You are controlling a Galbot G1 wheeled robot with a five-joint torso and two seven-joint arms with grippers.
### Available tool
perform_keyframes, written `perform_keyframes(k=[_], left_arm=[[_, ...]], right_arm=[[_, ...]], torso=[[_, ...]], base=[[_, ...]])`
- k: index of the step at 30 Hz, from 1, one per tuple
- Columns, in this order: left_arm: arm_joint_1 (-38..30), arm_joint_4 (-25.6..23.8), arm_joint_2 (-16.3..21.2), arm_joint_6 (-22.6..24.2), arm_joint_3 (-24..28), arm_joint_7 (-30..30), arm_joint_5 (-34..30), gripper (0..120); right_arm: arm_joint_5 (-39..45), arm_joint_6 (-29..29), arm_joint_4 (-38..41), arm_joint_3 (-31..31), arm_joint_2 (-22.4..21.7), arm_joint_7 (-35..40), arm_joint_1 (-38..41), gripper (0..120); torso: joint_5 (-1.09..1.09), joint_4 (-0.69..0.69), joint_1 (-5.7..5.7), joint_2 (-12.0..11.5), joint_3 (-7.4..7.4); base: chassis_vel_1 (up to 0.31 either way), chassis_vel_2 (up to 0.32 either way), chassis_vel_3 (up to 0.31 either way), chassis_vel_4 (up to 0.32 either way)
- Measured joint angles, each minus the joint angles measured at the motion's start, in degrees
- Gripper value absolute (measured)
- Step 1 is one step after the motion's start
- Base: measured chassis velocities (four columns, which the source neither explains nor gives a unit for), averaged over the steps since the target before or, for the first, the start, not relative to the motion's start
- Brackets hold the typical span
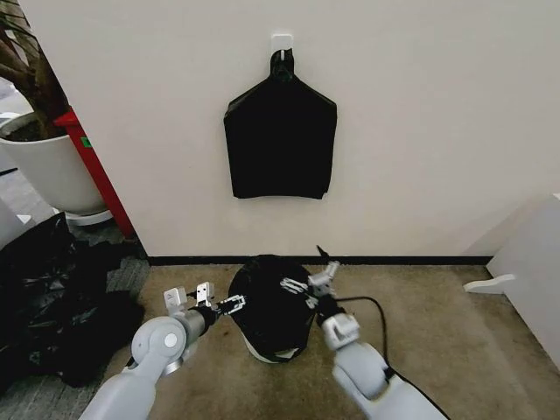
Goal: Place the garbage bag over the trash bin.
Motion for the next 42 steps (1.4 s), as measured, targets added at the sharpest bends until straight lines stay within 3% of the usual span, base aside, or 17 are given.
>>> perform_keyframes(k=[7, 22, 30, 42], left_arm=[[-0.45, 0.21, -0.39, -0.16, 0.35, -0.15, 1.11, 100], [0.73, -1.9, -1.18, -0.36, 0.43, -0.64, 2.66, 100], [0.86, -3.12, -1.15, -0.4, 0.94, -0.75, 3.3, 100], [2.36, -9.69, 0.94, -1.19, -0.09, -2.14, 5.1, 100]], right_arm=[[0.7, -10.55, -5.0, -7.13, -0.19, 2.32, 10.7, 100], [-1.26, -9.48, -17.29, -8.5, 6.58, -0.05, 15.77, 100], [-3.38, -12.33, -18.49, -7.53, 7.32, 1.07, 14.91, 100], [-4.87, -13.0, -17.75, -5.93, 6.76, 2.0, 12.44, 100]], torso=[[0.0, 0.0, 0.0, 0.0, 0.0], [0.01, -0.01, 0.0, 0.0, 0.0], [0.0, -0.02, 0.0, 0.0, -0.01], [0.01, -0.01, 0.0, 0.0, -0.02]], base=[[0.0, 0.0, 0.0, 0.0], [0.0, 0.0, 0.0, 0.0], [0.0, 0.0, 0.0, 0.0], [0.0, 0.0, 0.0, 0.0]])
